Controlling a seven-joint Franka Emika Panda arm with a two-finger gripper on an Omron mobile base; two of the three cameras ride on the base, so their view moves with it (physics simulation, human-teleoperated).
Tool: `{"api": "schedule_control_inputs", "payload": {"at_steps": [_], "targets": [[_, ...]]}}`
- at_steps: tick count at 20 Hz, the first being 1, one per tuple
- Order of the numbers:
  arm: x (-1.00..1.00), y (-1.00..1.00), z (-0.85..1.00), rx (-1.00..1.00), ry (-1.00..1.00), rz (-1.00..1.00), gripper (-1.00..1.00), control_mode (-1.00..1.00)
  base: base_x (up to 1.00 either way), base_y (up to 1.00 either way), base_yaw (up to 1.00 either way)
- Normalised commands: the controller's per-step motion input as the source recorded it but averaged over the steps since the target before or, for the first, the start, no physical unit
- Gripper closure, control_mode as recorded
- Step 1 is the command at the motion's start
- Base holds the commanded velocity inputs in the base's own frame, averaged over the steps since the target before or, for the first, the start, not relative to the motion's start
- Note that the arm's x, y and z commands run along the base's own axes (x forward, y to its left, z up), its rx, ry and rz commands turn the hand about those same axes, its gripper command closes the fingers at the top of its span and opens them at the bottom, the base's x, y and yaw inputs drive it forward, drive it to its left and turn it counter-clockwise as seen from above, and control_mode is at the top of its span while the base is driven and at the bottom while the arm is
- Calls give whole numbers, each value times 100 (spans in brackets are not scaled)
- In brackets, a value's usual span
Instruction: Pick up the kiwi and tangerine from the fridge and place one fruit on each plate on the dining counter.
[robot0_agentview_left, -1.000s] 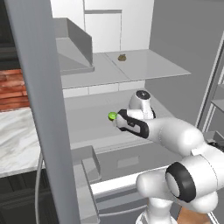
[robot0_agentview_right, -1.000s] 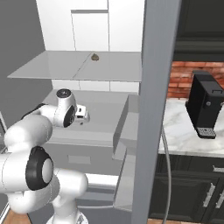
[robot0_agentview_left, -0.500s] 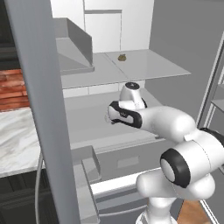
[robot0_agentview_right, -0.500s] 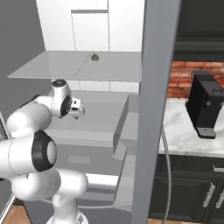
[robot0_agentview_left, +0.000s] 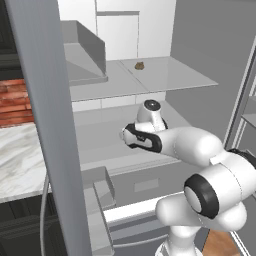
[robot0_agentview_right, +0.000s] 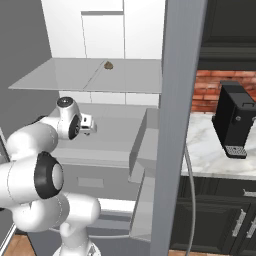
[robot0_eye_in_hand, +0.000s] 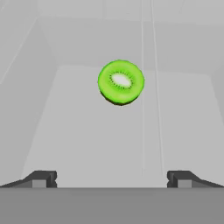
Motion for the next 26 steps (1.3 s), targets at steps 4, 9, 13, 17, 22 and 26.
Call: {"api": "schedule_control_inputs", "payload": {"at_steps": [4,9,13,17,22,26], "targets": [[29,0,14,0,-2,-2,-100,-100,0,0,0],[64,0,2,0,4,-4,-100,-100,0,0,0],[51,4,-38,0,0,-1,-100,-100,0,0,0],[22,4,-16,0,0,0,-100,-100,0,0,0],[26,3,0,0,-2,0,-100,-100,0,0,0],[29,7,-3,0,0,0,-100,-100,0,0,0]]}}
